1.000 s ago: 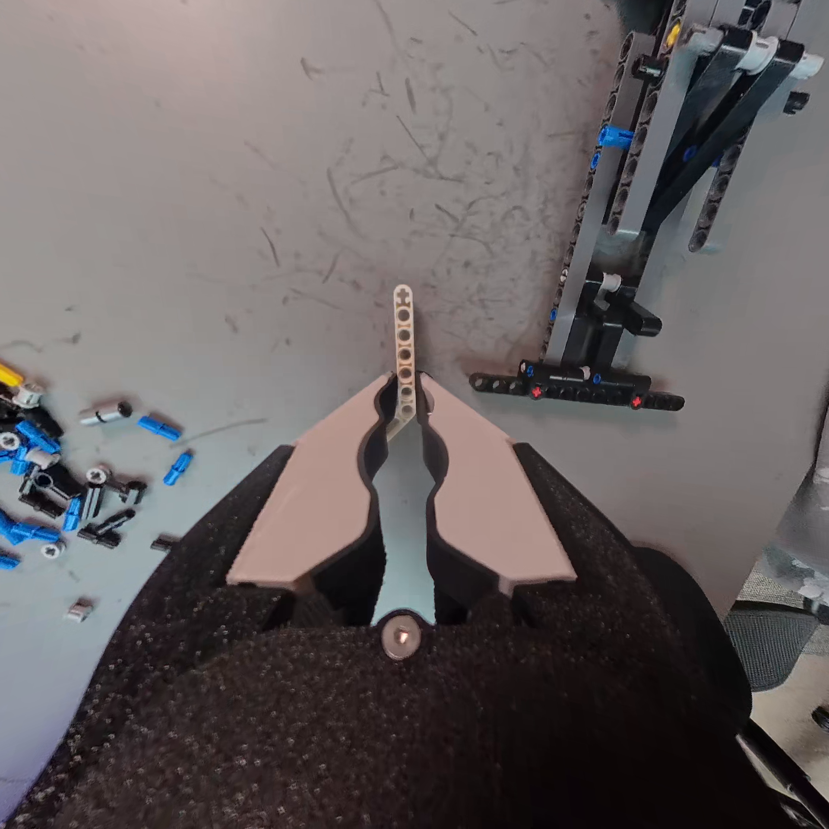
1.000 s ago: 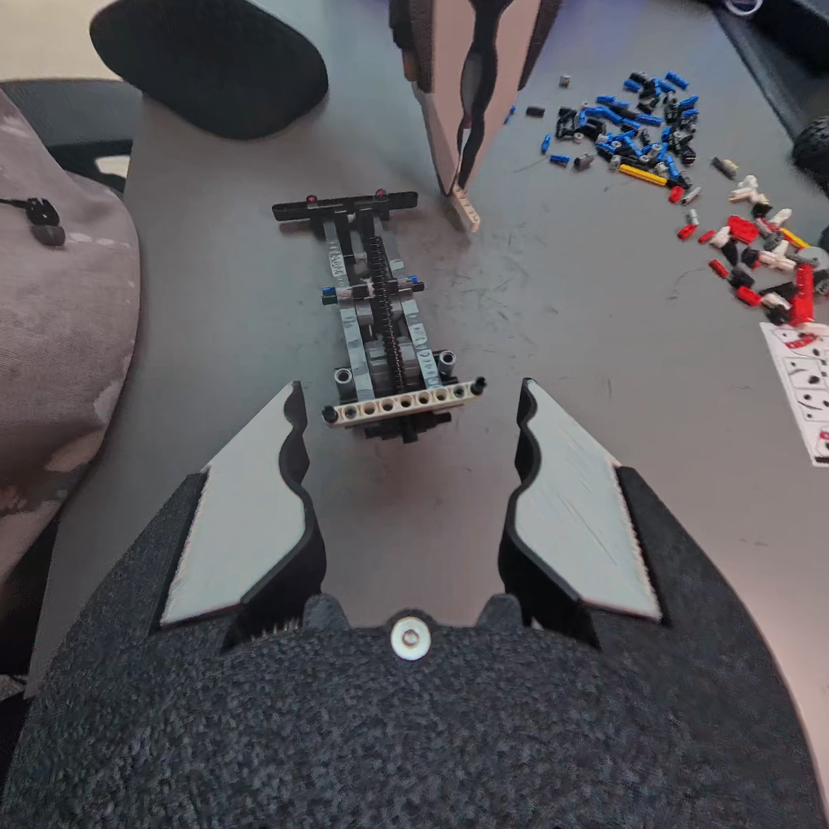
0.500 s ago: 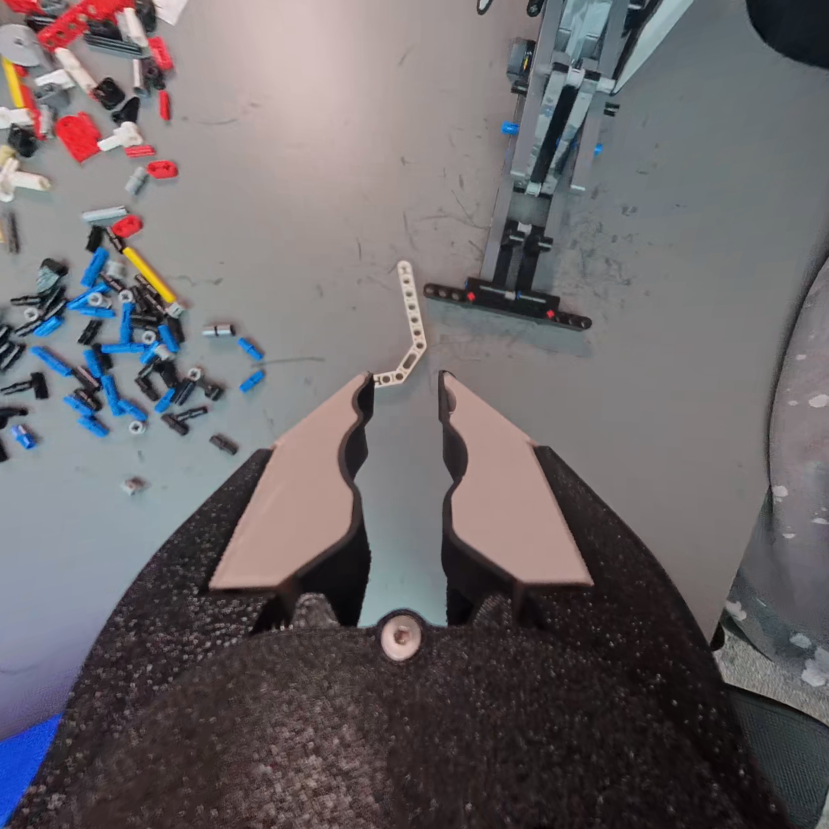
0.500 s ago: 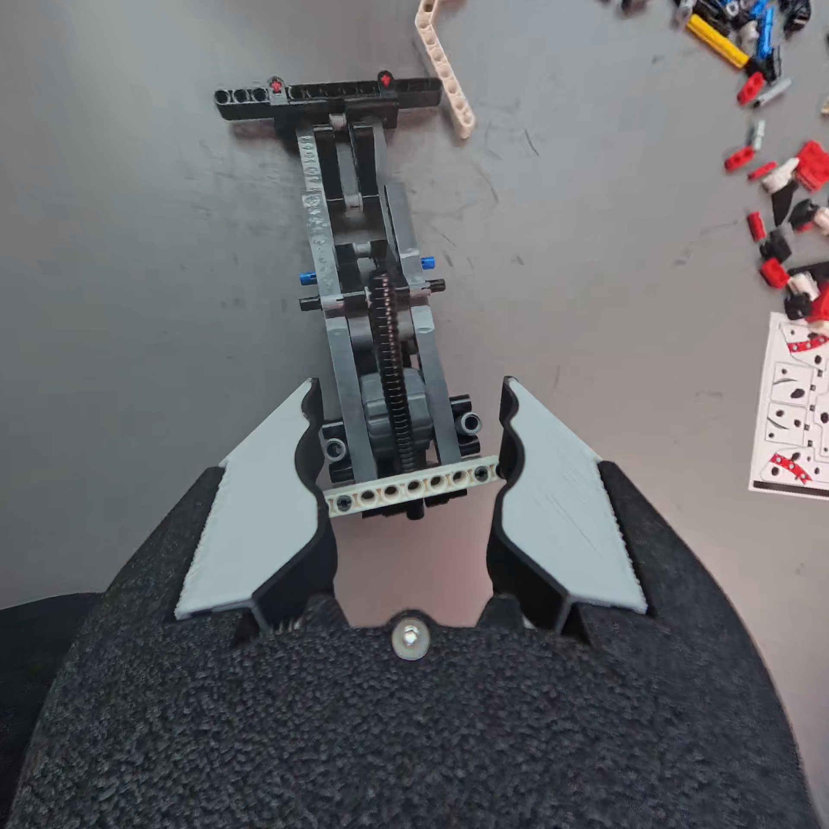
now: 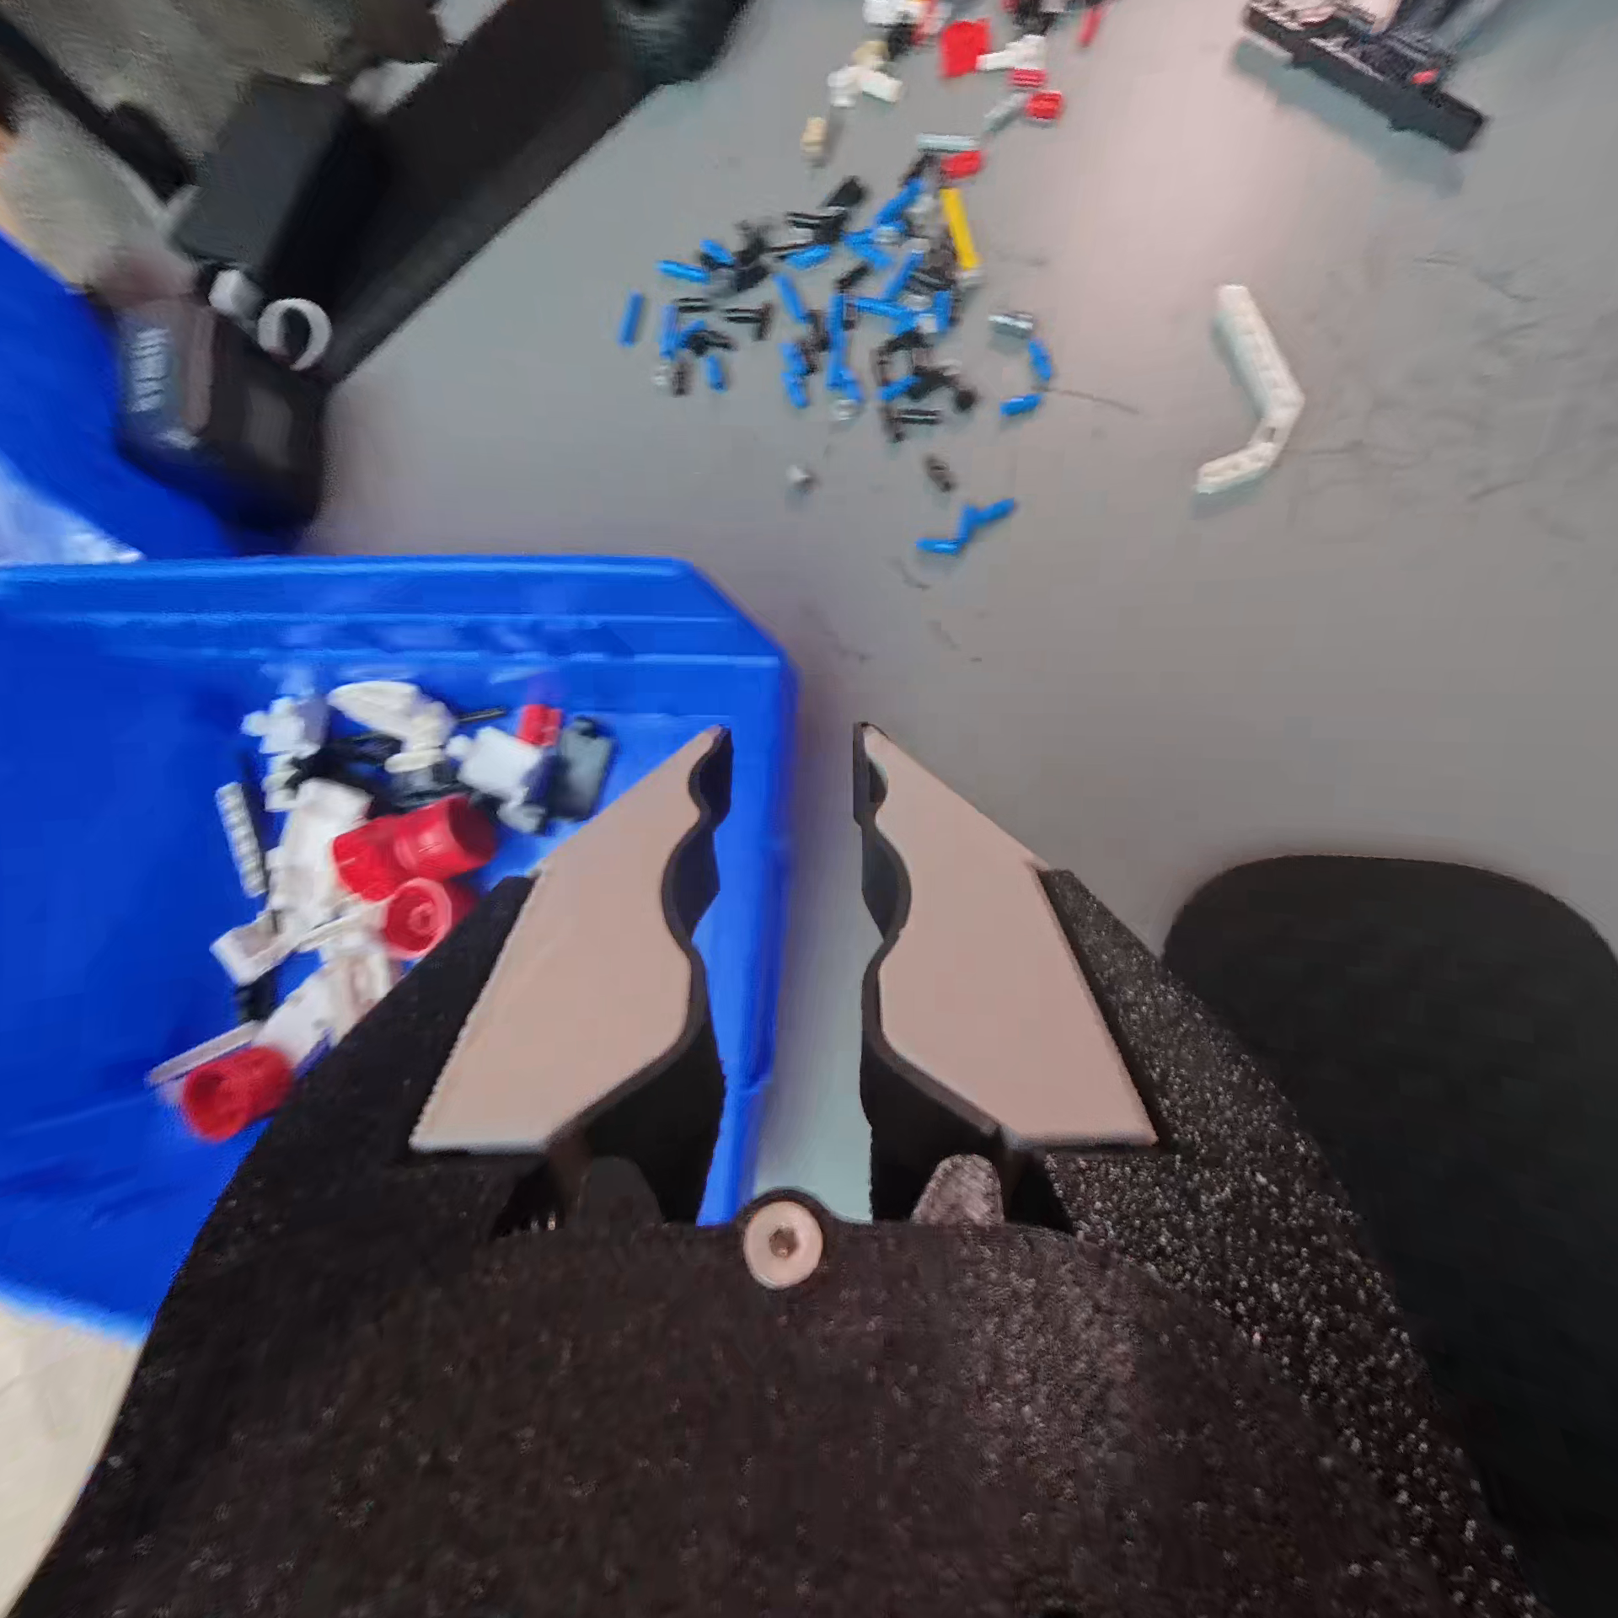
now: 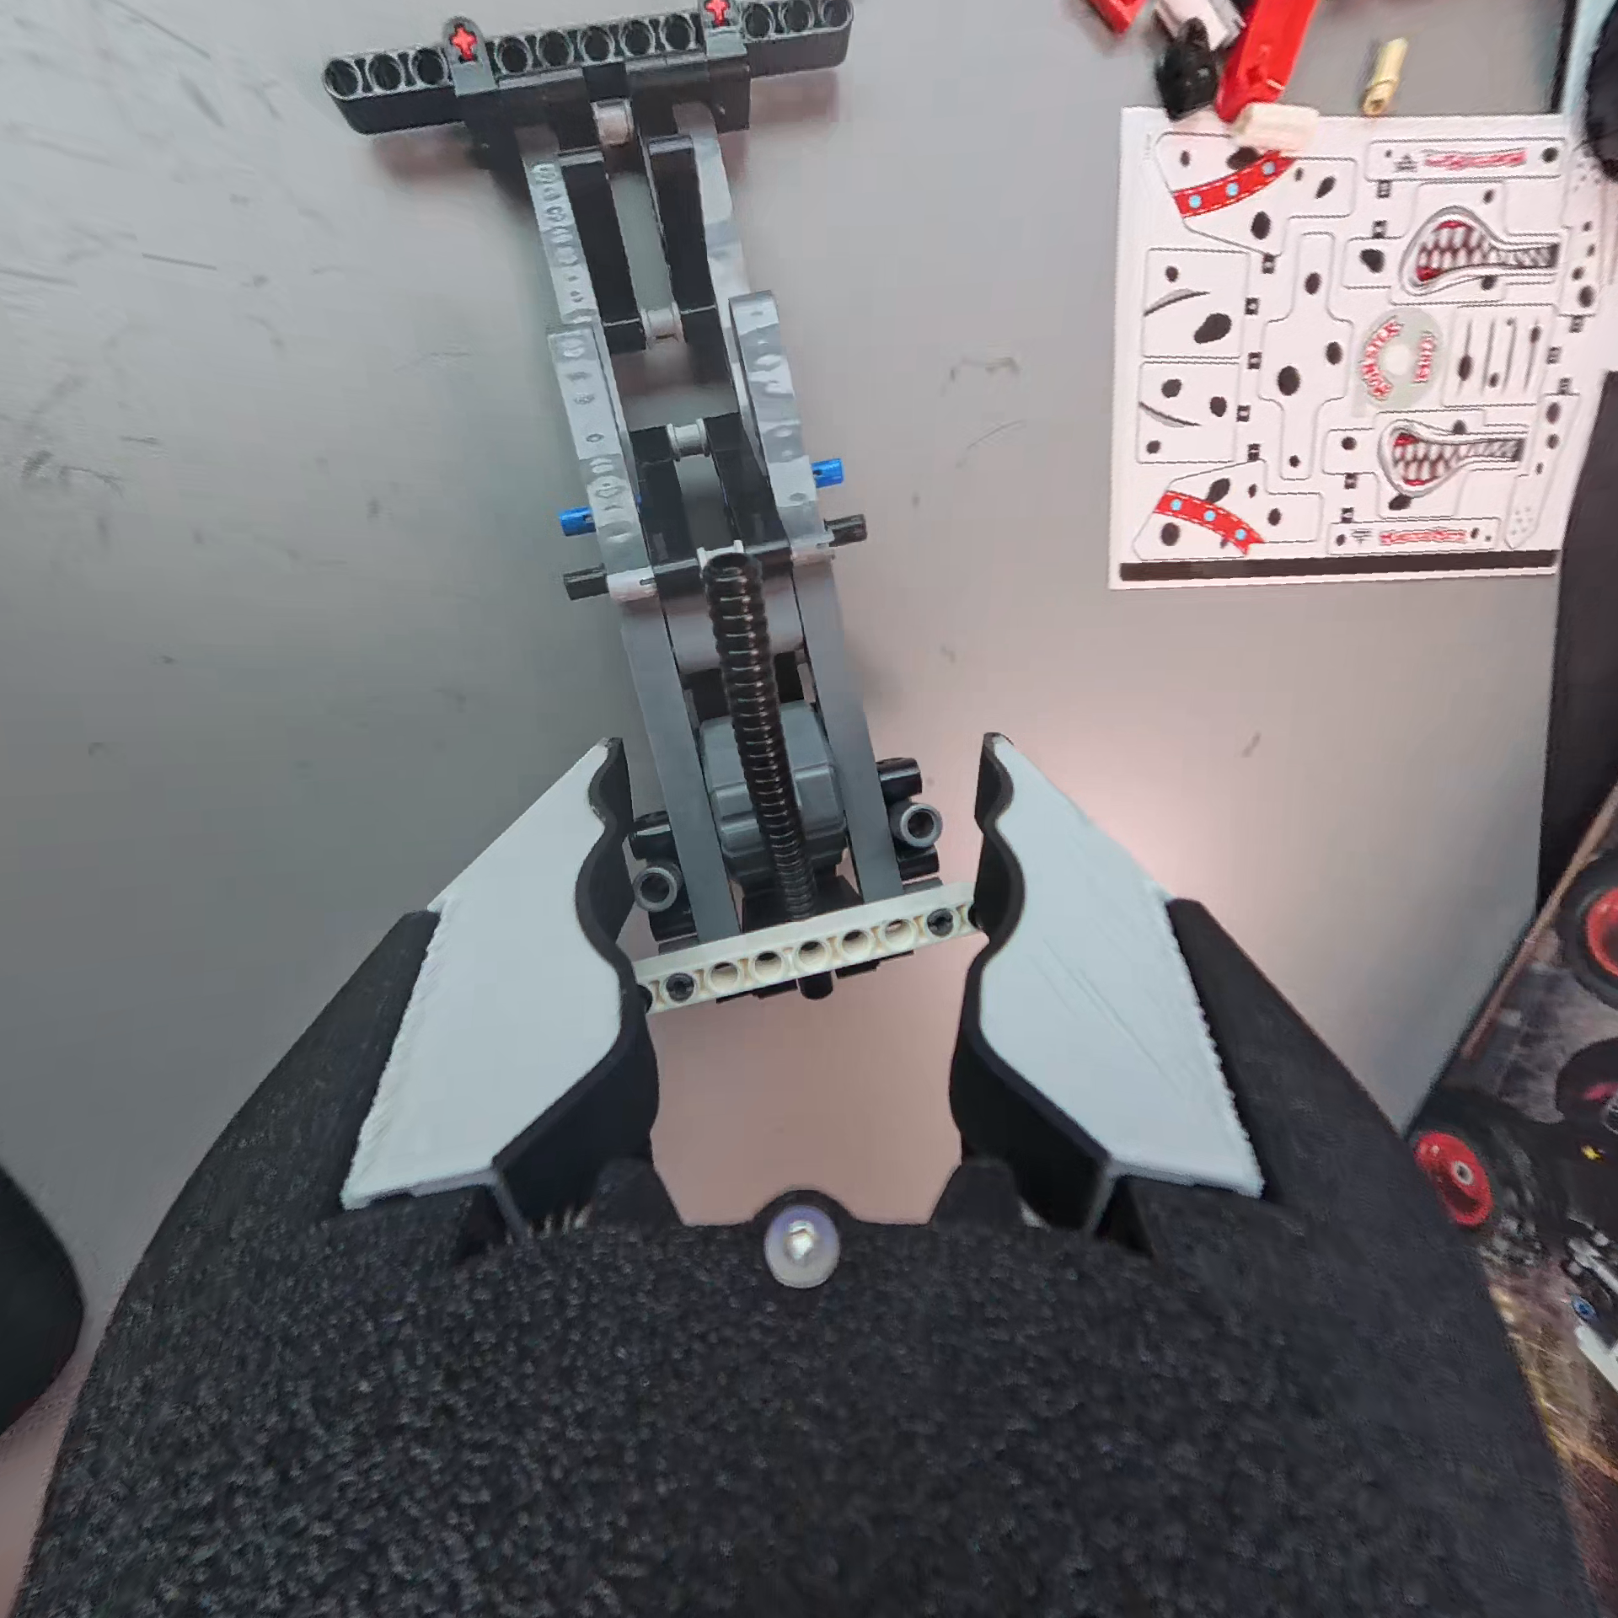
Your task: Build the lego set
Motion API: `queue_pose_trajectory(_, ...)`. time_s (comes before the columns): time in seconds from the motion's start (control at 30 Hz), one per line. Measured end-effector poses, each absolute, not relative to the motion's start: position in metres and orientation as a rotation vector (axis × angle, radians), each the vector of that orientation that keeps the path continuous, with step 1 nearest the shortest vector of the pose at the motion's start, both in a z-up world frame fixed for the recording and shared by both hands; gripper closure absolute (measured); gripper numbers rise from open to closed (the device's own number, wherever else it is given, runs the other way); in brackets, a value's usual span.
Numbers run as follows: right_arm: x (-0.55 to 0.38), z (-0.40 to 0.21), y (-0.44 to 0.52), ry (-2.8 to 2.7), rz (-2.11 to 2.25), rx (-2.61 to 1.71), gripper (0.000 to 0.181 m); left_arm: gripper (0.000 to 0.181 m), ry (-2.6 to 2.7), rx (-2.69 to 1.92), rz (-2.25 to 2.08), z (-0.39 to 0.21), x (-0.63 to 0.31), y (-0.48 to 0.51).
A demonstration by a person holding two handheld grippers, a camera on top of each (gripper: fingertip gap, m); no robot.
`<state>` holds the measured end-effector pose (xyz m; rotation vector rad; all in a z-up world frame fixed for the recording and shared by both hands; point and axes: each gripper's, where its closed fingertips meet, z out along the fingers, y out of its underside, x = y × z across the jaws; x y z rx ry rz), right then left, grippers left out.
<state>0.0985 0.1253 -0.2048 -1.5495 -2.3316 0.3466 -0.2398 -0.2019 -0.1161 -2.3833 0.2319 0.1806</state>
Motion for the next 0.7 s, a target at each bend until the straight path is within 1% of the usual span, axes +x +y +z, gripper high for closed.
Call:
queue_pose_trajectory(0.07,0.094,-0.202,0.132,-2.287,0.332,-1.547,0.101,0.153,0.12,-2.389,0.22,-0.101,-0.278,-0.214)
queue_pose_trajectory(0.1,0.091,-0.198,0.132,-2.256,0.337,-1.543,0.091,0.152,0.077,-2.428,0.224,-0.1,-0.294,-0.221)
queue_pose_trajectory(0.13,0.088,-0.19,0.13,-2.216,0.36,-1.529,0.087,0.151,0.053,-2.47,0.264,-0.103,-0.31,-0.226)
queue_pose_trajectory(0.2,0.084,-0.169,0.12,-2.116,0.439,-1.477,0.085,0.151,0.088,-2.61,0.283,-0.12,-0.329,-0.238)
queue_pose_trajectory(0.3,0.083,-0.133,0.097,-1.926,0.592,-1.402,0.092,0.151,0.183,-2.822,0.306,-0.152,-0.349,-0.252)
queue_pose_trajectory(0.4,0.095,-0.115,0.068,-1.812,0.701,-1.353,0.099,0.148,0.231,-3.027,0.281,-0.177,-0.362,-0.269)
queue_pose_trajectory(0.57,0.116,-0.117,0.026,-1.715,0.837,-1.341,0.108,0.141,0.241,-3.177,0.175,-0.204,-0.374,-0.275)
queue_pose_trajectory(0.7,0.123,-0.126,0.011,-1.666,0.891,-1.357,0.11,0.136,0.244,-3.231,0.112,-0.216,-0.373,-0.271)
